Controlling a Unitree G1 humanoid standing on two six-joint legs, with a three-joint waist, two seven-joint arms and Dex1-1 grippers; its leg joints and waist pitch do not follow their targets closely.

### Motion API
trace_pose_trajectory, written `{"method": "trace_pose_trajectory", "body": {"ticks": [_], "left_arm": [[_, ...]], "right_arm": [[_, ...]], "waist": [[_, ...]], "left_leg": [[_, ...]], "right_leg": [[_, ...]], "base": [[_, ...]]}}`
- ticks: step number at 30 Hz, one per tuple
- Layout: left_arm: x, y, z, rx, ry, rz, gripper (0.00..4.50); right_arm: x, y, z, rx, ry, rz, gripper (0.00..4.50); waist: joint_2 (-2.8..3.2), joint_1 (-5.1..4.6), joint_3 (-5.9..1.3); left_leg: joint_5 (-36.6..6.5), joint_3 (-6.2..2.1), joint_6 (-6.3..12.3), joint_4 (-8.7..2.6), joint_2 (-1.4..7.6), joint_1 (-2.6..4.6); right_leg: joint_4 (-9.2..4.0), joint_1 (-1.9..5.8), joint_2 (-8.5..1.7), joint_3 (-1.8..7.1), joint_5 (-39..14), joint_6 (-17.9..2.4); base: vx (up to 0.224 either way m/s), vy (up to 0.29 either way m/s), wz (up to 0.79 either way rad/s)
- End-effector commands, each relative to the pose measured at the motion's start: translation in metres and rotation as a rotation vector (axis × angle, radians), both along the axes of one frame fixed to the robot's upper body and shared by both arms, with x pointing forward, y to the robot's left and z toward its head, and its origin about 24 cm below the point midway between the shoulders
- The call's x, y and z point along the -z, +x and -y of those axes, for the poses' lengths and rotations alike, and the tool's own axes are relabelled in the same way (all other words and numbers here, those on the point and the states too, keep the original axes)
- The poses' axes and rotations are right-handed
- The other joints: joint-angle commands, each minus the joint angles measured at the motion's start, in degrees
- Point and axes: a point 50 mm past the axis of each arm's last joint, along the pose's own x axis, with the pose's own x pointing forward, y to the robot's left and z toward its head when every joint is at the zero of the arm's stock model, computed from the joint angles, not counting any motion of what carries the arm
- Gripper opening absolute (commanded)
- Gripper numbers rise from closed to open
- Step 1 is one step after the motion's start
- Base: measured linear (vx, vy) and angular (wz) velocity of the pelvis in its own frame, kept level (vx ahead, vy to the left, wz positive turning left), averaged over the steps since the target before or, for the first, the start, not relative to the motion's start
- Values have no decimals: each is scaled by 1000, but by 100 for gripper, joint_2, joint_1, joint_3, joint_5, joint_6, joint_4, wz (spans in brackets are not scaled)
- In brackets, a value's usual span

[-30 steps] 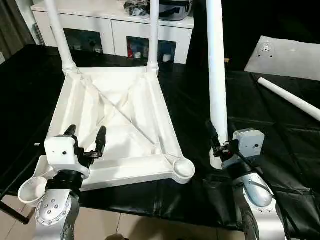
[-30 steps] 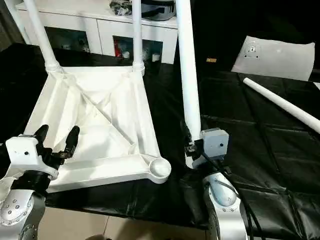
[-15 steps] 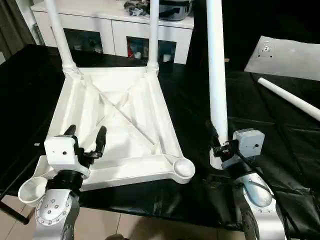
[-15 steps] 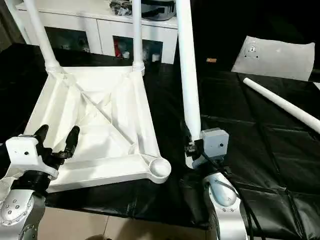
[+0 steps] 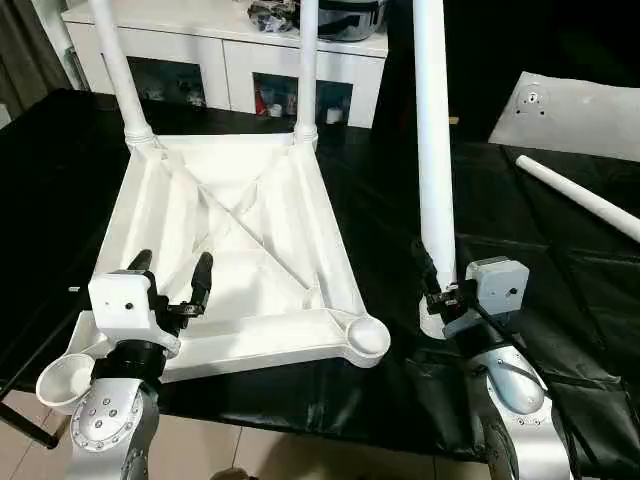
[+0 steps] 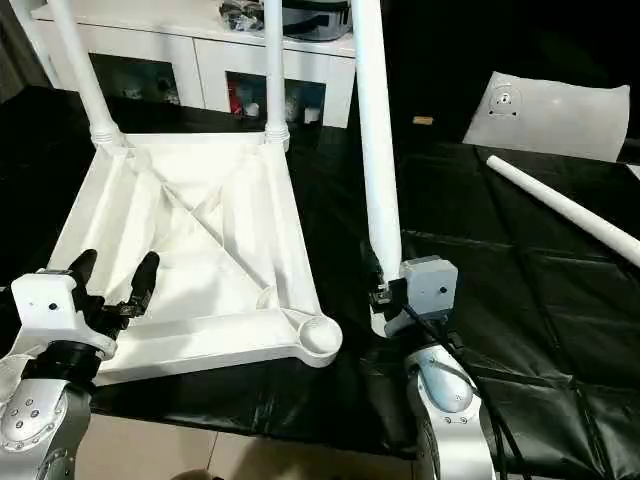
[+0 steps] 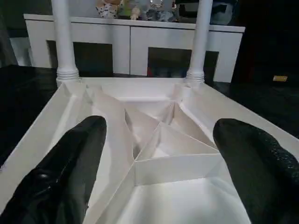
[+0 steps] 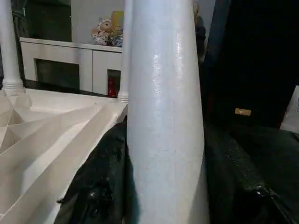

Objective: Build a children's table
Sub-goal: Pick table leg

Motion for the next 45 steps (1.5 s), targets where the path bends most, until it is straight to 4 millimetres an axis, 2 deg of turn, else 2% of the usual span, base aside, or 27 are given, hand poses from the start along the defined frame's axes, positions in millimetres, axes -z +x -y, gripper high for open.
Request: {"method": "trace_pose_trajectory", "body": {"ticks": [1,45], "left_arm": [[-1,1,1,3,0,11,409],[-1,1,1,3,0,11,409]], "right_arm": [[-1,2,1,0,4,1,185],[-1,2,1,0,4,1,185]], "waist": [[56,4,-252],[54,1,-251]], "left_leg": [[-2604,-98,20,-475,178,83],[-2622,-99,15,-476,178,83]], "right_leg": [[-478,125,-269,214,-2519,-216],[-478,126,-268,212,-2535,-213]], "base": [[0,0,0],[0,0,0]]}}
